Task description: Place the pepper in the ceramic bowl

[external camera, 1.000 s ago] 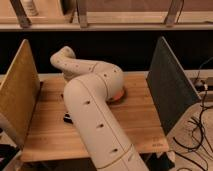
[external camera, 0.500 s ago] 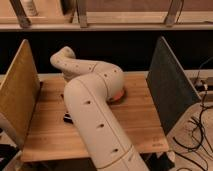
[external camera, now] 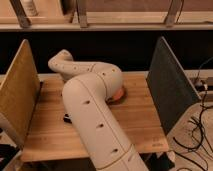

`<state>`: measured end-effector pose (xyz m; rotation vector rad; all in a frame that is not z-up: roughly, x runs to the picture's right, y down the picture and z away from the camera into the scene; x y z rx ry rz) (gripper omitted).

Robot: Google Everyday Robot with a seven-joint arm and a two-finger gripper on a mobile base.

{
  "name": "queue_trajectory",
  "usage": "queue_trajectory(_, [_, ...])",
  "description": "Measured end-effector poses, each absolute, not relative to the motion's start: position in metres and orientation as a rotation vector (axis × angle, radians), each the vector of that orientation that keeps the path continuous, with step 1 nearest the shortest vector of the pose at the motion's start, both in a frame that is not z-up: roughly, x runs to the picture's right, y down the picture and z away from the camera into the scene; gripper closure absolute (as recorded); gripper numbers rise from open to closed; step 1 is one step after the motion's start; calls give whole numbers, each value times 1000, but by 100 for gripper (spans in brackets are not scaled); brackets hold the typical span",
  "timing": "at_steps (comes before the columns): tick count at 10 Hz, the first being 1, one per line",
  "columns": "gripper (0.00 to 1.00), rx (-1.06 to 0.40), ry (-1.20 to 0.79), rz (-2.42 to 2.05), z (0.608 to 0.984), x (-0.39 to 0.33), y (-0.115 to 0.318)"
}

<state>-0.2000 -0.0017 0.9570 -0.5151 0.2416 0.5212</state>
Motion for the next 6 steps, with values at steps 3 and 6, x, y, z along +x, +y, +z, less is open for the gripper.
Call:
queue_trajectory(3, [20, -544, 171, 506, 966, -219, 13])
queue_trajectory(6, [21, -589, 121, 470, 981, -229, 35])
